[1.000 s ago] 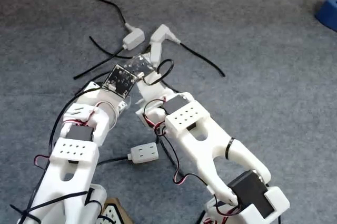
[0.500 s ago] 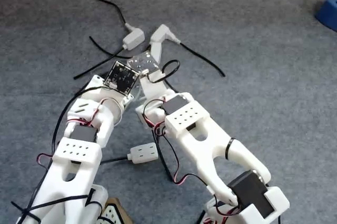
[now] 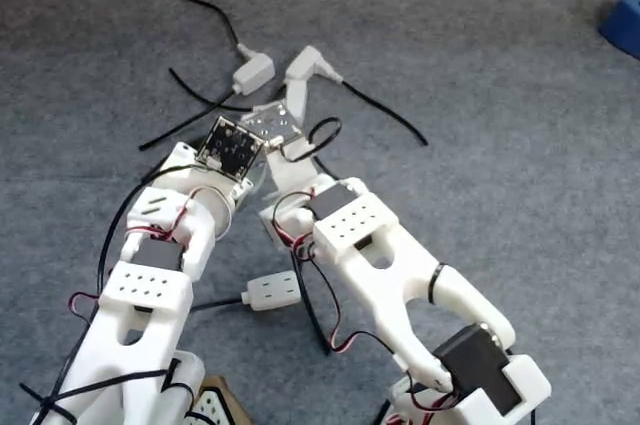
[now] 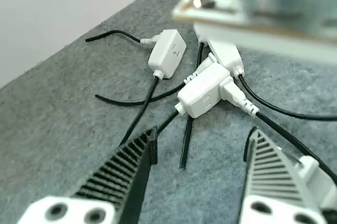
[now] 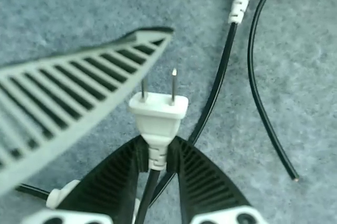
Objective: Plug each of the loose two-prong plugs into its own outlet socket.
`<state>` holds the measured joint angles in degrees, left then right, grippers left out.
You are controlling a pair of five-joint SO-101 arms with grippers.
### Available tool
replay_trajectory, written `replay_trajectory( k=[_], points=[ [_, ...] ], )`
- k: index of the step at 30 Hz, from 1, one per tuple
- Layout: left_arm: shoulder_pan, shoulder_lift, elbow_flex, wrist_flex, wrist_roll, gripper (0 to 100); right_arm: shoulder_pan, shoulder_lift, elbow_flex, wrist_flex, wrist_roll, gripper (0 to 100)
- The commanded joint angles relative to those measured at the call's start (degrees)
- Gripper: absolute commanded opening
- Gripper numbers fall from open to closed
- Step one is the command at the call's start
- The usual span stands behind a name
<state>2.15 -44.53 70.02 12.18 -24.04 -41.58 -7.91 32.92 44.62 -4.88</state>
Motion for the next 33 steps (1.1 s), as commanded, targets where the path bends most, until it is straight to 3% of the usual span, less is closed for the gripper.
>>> replay_trajectory(
  k=[1, 24, 33],
  points=[
    [0.9, -1.4, -0.2, -1.2, 0.6, 27, -0.9, -5.3, -1.7, 1.2, -0.3, 0.7],
    [1.9, -1.4, -2.4, -1.0, 0.8, 27, -3.2, -9.5, 0.0, 2.6, -0.2, 0.7],
    [3.6, -1.8, -3.8, -0.8, 2.2, 27, -2.8, -9.5, 1.2, 0.0, 4.0, 0.7]
  ],
)
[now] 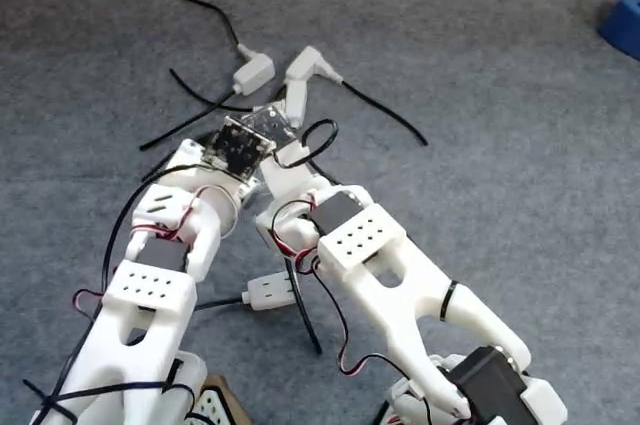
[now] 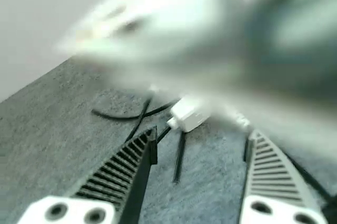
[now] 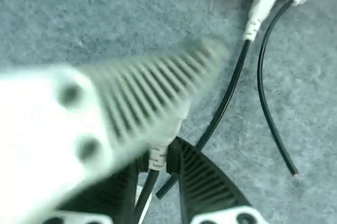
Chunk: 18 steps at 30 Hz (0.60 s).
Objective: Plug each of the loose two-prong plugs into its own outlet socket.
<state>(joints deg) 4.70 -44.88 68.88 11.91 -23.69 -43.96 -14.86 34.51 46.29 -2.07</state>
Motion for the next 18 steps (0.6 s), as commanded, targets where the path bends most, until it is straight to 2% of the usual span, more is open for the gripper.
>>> replay_trajectory(
  k=[1, 7, 12, 18],
  points=[
    [1.4, -1.5, -3.0, -0.4, 2.9, 27, -0.1, -2.6, -0.2, -2.4, 1.1, 0.7],
    [3.1, -1.0, -4.9, 2.4, 4.2, 27, 0.8, -3.0, 1.5, -3.6, -1.5, 0.7],
    [0.0, -0.9, -1.9, 2.2, 3.8, 27, 0.6, -3.2, 1.0, -2.2, -1.6, 0.7],
    [-3.5, -0.9, 3.2, -4.7, 2.1, 27, -0.6, -8.6, 1.1, 1.1, -1.5, 0.7]
  ],
)
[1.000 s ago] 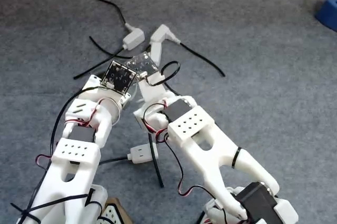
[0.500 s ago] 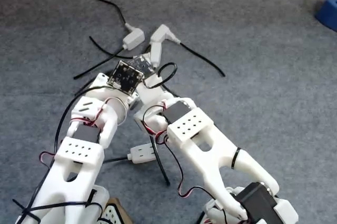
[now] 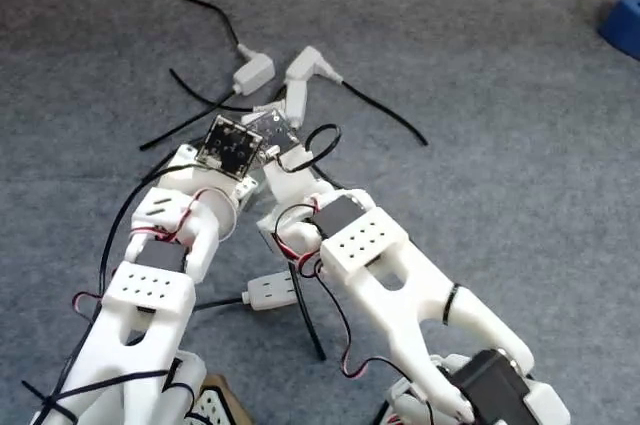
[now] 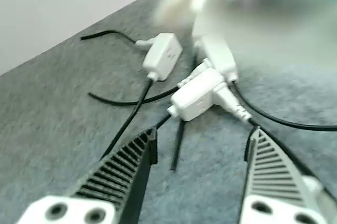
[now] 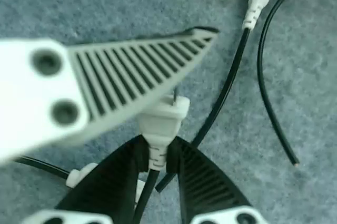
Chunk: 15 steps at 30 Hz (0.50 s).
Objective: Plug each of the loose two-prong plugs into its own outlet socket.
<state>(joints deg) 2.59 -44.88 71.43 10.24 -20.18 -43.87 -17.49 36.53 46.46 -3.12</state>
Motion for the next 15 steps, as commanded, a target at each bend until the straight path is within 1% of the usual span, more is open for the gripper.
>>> replay_trajectory(
  k=[1, 6, 15],
  points=[
    [-1.4, -0.9, 1.2, -3.4, -2.0, 27, -0.7, -7.6, -0.9, 2.0, -0.4, 0.7],
    [-1.4, -0.8, 1.6, -3.4, -1.8, 27, -1.2, -13.7, -0.8, 4.0, 0.0, 0.7],
    [-0.7, -0.8, 3.2, -3.4, -1.8, 27, -0.9, -14.5, -1.4, 5.5, 1.2, 0.7]
  ],
)
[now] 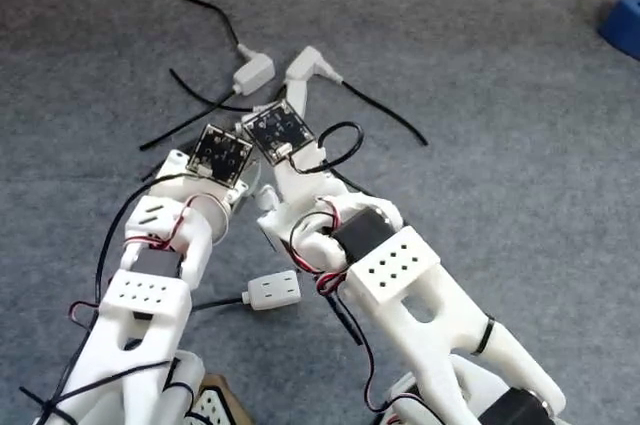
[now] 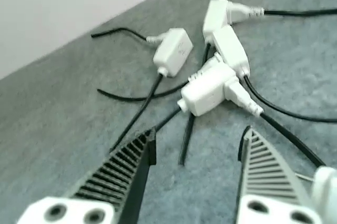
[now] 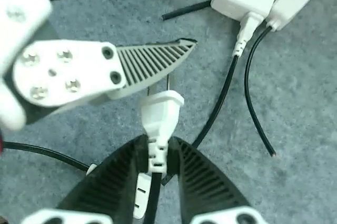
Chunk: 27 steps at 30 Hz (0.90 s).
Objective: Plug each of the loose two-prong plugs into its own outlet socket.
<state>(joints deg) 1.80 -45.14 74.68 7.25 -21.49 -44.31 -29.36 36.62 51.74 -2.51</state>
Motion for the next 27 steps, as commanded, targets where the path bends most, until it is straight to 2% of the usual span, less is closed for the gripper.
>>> replay_trajectory(
  k=[1, 21, 27],
  points=[
    [0.2, -0.6, 0.0, -0.4, -0.5, 27, -0.5, -2.7, -1.5, 0.2, 0.6, 0.7],
    [5.1, -0.6, 2.9, -0.4, -0.9, 27, -0.5, -2.1, -1.5, 0.2, 0.7, 0.7],
    [2.6, -0.7, 2.5, -0.9, -0.5, 27, -0.5, -2.1, -1.5, 2.0, 1.8, 0.7]
  ],
)
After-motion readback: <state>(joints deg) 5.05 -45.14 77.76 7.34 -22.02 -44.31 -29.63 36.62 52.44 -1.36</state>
